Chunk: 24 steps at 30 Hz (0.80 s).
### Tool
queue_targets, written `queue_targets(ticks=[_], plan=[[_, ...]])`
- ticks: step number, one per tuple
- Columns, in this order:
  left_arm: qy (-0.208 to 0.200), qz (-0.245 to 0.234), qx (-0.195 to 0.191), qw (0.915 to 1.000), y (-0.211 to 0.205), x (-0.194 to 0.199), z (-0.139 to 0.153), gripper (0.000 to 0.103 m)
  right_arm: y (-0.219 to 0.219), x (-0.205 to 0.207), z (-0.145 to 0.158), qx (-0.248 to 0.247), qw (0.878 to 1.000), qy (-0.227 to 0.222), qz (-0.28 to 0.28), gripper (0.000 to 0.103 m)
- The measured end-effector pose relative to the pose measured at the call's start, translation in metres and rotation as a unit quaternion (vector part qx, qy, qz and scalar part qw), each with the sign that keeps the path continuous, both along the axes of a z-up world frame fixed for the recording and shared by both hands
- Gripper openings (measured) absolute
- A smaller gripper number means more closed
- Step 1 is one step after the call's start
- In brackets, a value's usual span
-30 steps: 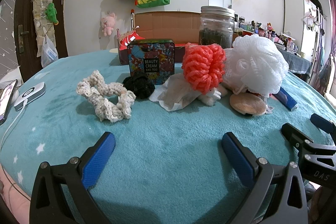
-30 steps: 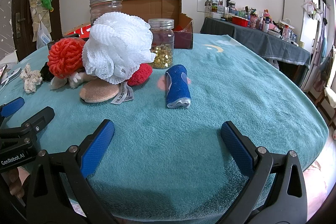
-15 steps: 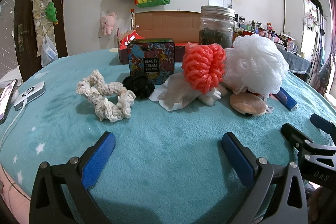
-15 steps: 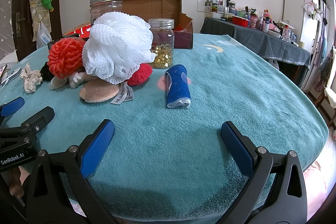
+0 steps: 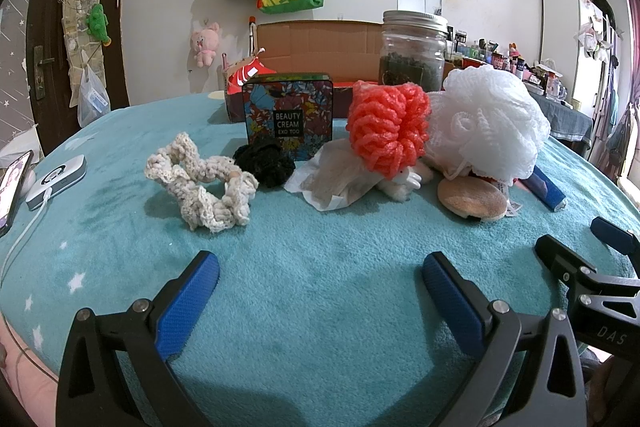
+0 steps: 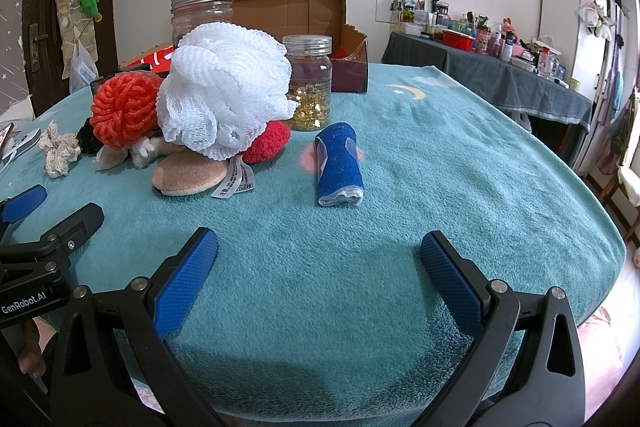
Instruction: Organize soft objects
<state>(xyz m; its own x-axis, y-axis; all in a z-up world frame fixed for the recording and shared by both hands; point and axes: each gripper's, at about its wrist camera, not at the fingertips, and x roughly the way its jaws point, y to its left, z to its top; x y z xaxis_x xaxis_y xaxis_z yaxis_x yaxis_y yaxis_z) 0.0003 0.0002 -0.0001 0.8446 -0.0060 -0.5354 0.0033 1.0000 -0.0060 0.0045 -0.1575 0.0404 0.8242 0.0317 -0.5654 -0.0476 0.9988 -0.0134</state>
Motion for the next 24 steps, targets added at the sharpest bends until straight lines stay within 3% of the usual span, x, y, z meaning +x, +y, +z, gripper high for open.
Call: queue_targets(ticks=[18,24], plan=[[0.006,-0.006,-0.009,0.9999,0.001,0.000,0.002,0.103,0.001,-0.002,0.002,0.004,1.000,0.002,0.002,0.103],[0.002,-0.021,-0.022,0.9996,0.013,0.010,0.023,0.103,-0.010,0.003,0.016,0.026,1.000,0.001,0.006,0.103]])
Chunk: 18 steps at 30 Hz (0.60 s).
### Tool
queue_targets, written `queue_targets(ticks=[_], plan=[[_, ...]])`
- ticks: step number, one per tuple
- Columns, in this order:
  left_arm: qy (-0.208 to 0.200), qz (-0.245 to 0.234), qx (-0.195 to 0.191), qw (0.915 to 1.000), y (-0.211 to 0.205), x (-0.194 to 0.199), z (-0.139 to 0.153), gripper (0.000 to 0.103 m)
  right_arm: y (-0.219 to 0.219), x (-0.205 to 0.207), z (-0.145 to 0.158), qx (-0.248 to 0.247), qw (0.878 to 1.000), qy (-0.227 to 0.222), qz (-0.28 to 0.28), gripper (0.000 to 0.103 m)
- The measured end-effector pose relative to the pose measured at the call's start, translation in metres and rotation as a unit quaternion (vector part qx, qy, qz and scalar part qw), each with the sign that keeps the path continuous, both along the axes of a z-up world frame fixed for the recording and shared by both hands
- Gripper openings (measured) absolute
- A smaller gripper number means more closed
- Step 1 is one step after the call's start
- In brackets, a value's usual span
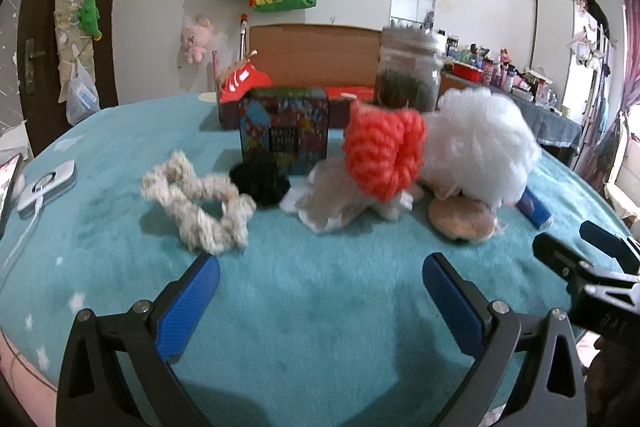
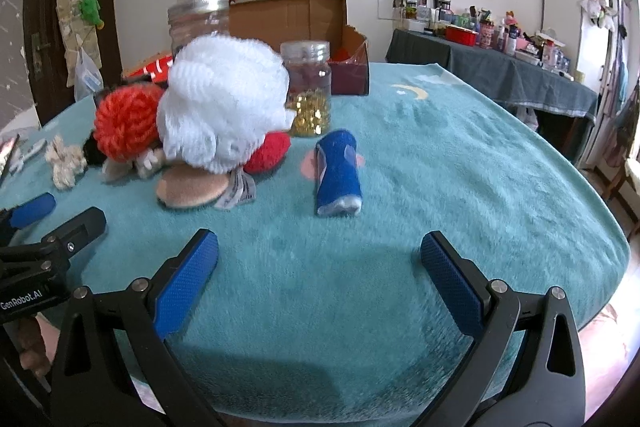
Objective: Organize soft objects
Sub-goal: 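Grasp the red crocheted pouf with the left tool while the right grasps the white mesh pouf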
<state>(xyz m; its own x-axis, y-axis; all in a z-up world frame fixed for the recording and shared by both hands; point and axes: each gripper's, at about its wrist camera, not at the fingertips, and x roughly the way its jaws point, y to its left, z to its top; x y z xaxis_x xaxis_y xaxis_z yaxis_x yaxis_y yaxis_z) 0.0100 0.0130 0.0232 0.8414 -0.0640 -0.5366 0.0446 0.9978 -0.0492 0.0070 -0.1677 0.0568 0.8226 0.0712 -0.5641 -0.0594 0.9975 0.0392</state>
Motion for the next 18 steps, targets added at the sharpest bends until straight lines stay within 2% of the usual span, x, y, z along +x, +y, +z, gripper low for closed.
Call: queue_targets(ticks=[9,15,18], plan=[[-0.024,-0.046,0.004,0.9986,-0.012,0.017,0.035,0.103,-0.011,0.018,0.044,0.033,0.998,-0.042,0.031,0.103],[-0.018,-0.090,0.011,0.9957,-0.017,0.044,0.048,0.103,-0.010,0.058,0.060,0.071,0.992,-0.017,0.103,0.103],[-0.006,-0.096,0.012,0.9953,-0.018,0.054,0.047,0.103,-0.009,0.077,0.060,0.099,0.986,0.006,0.130,0.103]])
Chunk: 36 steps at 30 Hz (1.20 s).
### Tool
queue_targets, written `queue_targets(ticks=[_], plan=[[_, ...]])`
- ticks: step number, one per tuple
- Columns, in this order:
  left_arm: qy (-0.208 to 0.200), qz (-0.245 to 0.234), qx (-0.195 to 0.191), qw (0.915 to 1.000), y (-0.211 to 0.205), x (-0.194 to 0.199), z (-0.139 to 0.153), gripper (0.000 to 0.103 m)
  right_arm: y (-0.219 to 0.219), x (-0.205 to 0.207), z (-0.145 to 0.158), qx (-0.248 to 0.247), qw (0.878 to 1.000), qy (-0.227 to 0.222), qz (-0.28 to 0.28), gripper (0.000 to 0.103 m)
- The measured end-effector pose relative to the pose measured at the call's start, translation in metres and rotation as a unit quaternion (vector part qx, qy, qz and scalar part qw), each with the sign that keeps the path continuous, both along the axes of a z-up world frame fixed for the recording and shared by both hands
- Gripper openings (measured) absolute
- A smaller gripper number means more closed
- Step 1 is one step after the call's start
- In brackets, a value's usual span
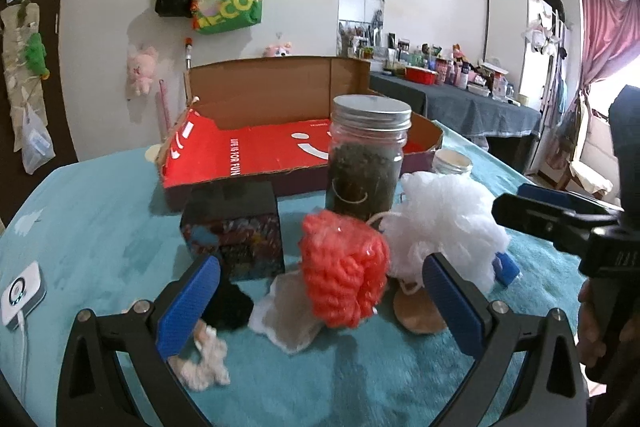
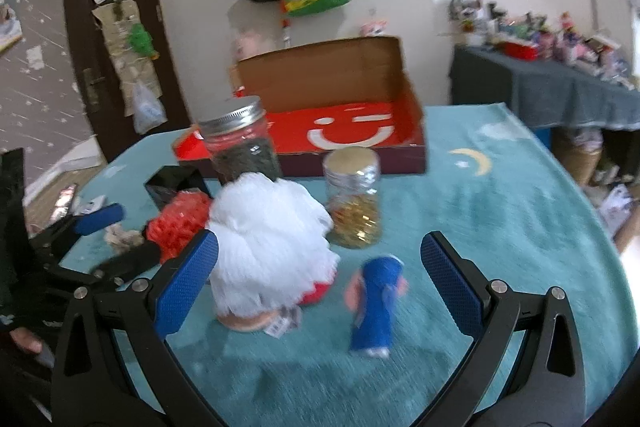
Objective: Organize soft objects
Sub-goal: 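Grasp the red crocheted pouf with the left tool while the right grasps the white mesh pouf, then carry both poufs over the red-lined cardboard box with both tools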
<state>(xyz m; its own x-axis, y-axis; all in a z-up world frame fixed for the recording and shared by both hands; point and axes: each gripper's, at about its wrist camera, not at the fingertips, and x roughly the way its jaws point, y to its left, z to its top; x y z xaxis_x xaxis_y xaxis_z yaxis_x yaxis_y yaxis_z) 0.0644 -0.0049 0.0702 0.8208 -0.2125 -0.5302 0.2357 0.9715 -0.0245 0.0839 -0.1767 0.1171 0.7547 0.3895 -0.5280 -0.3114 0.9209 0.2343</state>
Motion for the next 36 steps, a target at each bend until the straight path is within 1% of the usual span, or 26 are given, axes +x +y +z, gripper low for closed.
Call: queue_targets(ticks=[3,5,6,7,8,9,10,11,12,13,14,15,18,23,31,36], plan=[[0.014,-0.003,0.003,0.9999,-0.003,0.010,-0.003,0.093,0.000,0.017,-0.003,0.023,0.999,0.026,0.025,0.103],[0.027,-0.008,0.003,0.9996,-0.005,0.016,-0.007,0.083,0.002,0.024,-0.005,0.035,0.998,0.041,0.046,0.103],[0.035,-0.012,0.001,0.9993,-0.004,0.018,-0.009,0.080,0.004,0.027,-0.007,0.038,0.996,0.047,0.059,0.103],[0.040,-0.015,-0.001,0.9991,-0.003,0.020,-0.010,0.074,0.005,0.028,-0.008,0.040,0.996,0.052,0.067,0.103],[0.043,-0.021,-0.004,0.9988,-0.004,0.020,-0.012,0.066,0.009,0.029,-0.010,0.040,0.995,0.057,0.076,0.101],[0.045,-0.025,-0.006,0.9987,-0.004,0.020,-0.014,0.061,0.011,0.029,-0.011,0.042,0.994,0.060,0.086,0.094],[0.048,-0.032,-0.008,0.9983,-0.006,0.019,-0.015,0.050,0.015,0.030,-0.013,0.043,0.992,0.066,0.096,0.087],[0.052,-0.037,-0.011,0.9979,-0.005,0.020,-0.016,0.049,0.017,0.030,-0.016,0.044,0.991,0.072,0.102,0.069],[0.053,-0.040,-0.012,0.9977,-0.005,0.019,-0.016,0.047,0.019,0.030,-0.018,0.043,0.991,0.077,0.105,0.063],[0.051,-0.042,-0.012,0.9978,-0.006,0.016,-0.015,0.045,0.020,0.028,-0.019,0.045,0.990,0.075,0.108,0.061],[0.048,-0.043,-0.011,0.9979,-0.006,0.014,-0.014,0.044,0.020,0.025,-0.019,0.045,0.990,0.069,0.110,0.053],[0.046,-0.043,-0.010,0.9980,-0.007,0.013,-0.012,0.044,0.021,0.021,-0.018,0.041,0.991,0.061,0.109,0.049],[0.042,-0.045,-0.017,0.9980,-0.004,0.008,-0.006,0.043,0.021,0.009,-0.012,0.033,0.994,0.036,0.101,0.042],[0.031,-0.034,-0.017,0.9988,0.003,0.003,0.004,0.043,0.020,-0.008,0.003,0.018,0.996,-0.002,0.087,0.040],[0.017,-0.022,-0.020,0.9994,0.013,0.000,0.018,0.042,0.009,-0.018,0.016,0.015,0.998,-0.022,0.065,0.040],[0.001,-0.015,-0.019,0.9997,0.021,0.000,0.034,0.043,0.002,-0.016,0.028,0.019,0.998,-0.034,0.055,0.040]])
